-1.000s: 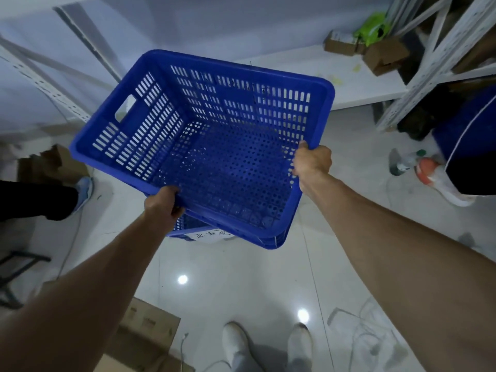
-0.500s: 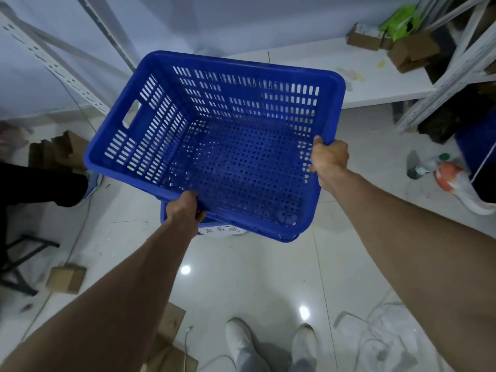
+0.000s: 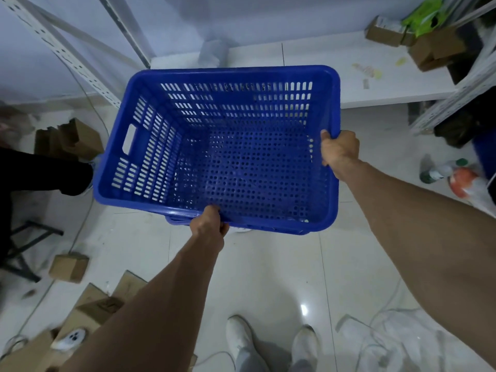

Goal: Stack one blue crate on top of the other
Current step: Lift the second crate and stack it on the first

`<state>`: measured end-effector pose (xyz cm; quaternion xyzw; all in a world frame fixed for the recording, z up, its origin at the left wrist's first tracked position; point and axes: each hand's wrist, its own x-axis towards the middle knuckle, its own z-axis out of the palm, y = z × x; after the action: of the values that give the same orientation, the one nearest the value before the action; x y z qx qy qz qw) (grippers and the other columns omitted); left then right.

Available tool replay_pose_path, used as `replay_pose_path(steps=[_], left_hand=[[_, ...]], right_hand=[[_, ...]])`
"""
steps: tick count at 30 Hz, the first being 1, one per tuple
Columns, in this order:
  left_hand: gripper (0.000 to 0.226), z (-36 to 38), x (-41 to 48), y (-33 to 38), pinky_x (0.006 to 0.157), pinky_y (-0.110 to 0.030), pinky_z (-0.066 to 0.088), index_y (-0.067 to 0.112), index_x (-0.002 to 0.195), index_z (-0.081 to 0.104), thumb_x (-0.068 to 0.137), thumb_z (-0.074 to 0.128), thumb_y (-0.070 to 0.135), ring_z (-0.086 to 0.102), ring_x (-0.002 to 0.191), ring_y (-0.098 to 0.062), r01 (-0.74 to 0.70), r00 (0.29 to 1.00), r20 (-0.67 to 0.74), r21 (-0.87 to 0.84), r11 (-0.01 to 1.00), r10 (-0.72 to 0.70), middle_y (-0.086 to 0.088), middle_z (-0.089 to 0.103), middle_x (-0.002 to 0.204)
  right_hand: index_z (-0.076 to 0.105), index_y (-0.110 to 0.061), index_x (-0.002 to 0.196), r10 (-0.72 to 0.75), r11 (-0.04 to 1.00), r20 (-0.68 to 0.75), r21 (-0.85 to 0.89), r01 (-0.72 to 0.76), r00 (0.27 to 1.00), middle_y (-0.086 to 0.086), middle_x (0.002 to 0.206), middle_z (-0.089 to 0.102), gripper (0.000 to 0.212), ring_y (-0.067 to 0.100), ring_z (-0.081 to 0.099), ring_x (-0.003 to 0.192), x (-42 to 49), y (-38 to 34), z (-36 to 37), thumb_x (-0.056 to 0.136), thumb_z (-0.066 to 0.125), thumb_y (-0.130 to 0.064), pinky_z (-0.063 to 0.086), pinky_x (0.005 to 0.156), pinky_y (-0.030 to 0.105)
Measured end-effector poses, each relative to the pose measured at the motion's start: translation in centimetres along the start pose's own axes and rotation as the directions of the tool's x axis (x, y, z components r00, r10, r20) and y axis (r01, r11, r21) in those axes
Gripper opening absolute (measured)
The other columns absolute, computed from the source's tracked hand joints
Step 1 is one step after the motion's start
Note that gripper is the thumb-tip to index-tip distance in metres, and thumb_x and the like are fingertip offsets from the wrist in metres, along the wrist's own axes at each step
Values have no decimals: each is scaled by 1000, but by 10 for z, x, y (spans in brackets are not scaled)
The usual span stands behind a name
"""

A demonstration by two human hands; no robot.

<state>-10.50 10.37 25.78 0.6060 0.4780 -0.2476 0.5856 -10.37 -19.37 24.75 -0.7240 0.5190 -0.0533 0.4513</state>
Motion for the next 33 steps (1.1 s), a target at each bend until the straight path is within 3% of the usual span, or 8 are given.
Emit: replay_pose_path(steps=[5, 15, 19, 22, 25, 28, 30, 33], left_hand=[[26, 4, 5, -3, 74, -26, 57, 9, 113, 57, 90, 65, 20, 54, 72, -18, 9, 1000, -7, 3, 1000, -9, -7, 59, 86], [21, 9, 3, -7, 80, -29, 57, 10, 112, 52, 94, 60, 17, 53, 72, -18, 29, 1000, -2, 42, 999, -29, -7, 53, 85], [26, 4, 4, -1, 70, -32, 55, 11, 115, 50, 93, 60, 21, 57, 75, -19, 23, 1000, -8, 132, 991, -22, -8, 56, 90], [54, -2, 12, 11, 81, -41, 57, 13, 128, 32, 86, 66, 25, 59, 99, -29, -46, 989, -123, 269, 962, 82, -13, 52, 117], [77, -18, 11, 26, 100, -47, 49, 4, 140, 18, 83, 65, 27, 44, 119, -34, -178, 896, -173, 704, 688, 409, -16, 33, 133], [74, -37, 6, 41, 99, -52, 46, 12, 137, 24, 78, 67, 26, 40, 122, -34, -341, 767, 19, 859, 382, 641, -11, 34, 134], [72, -46, 8, 51, 100, -55, 43, 18, 138, 28, 77, 65, 31, 38, 127, -31, -426, 685, 302, 904, 28, 663, -6, 37, 136], [82, -56, 19, 64, 111, -57, 33, 27, 146, 28, 73, 62, 46, 32, 137, -27, -472, 620, 648, 758, -450, 441, 0, 37, 148]], right_hand=[[65, -6, 97, -19, 997, 3, -72, 19, 1000, 10, 79, 70, 40, 20, 64, 47, 10, 5, 6, 98, 53, -44, 49, 45, 26], [64, -6, 97, -23, 991, -33, -131, 18, 999, 12, 92, 69, 40, 24, 68, 52, 28, 25, 16, 97, 56, -45, 63, 58, 42], [55, -6, 113, -91, 959, -47, -274, 75, 995, 16, 111, 66, 41, 35, 68, 89, 28, 25, 16, 96, 56, -43, 59, 78, 43], [40, -5, 128, -220, 891, -32, -414, 188, 975, 17, 127, 53, 49, 37, 55, 110, 20, 25, 21, 93, 60, -32, 52, 86, 47], [34, -3, 134, -403, 761, -100, -588, 272, 910, 17, 135, 43, 63, 35, 43, 119, 0, 26, 27, 85, 63, -30, 42, 94, 49], [32, -6, 142, -513, 646, 8, -655, 392, 858, 13, 148, 36, 70, 33, 37, 128, -30, 21, 37, 87, 58, -39, 35, 106, 50], [36, -10, 143, -499, 593, 161, -653, 471, 852, 11, 153, 34, 68, 33, 34, 135, -61, 18, 48, 93, 43, -54, 28, 113, 53], [43, -19, 143, -462, 540, 387, -591, 599, 798, 5, 157, 33, 70, 29, 31, 140, -119, 21, 69, 95, 24, -66, 17, 118, 55]])
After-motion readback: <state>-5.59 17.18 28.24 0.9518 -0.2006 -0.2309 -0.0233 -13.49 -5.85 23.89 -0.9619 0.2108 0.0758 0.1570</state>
